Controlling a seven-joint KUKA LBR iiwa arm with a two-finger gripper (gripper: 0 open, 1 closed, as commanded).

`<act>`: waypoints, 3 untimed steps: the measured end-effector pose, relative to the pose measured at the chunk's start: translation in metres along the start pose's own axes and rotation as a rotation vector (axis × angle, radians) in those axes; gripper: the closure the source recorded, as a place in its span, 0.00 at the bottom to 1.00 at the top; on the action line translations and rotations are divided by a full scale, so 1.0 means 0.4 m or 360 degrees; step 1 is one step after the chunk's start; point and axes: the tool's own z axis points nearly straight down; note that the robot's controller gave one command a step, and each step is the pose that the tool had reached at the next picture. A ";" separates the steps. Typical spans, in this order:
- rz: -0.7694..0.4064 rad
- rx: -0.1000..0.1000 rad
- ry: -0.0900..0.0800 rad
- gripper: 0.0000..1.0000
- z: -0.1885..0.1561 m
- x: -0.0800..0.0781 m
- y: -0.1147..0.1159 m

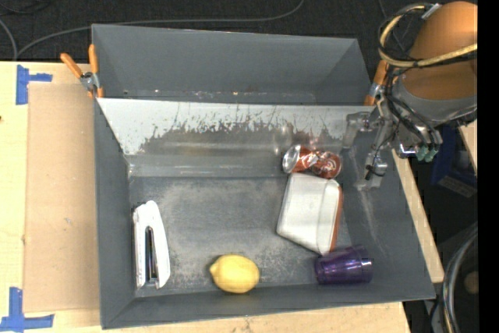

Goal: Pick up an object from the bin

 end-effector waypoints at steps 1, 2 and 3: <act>0.0000 0.0000 0.0000 0.00 0.000 0.000 0.000; -0.0295 -0.0004 0.0005 0.00 0.188 -0.029 0.040; -0.0190 -0.0005 0.0005 0.00 0.171 0.003 0.022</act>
Offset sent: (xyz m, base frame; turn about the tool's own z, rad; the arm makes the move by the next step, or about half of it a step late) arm 0.0122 0.0150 -0.0737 -0.1895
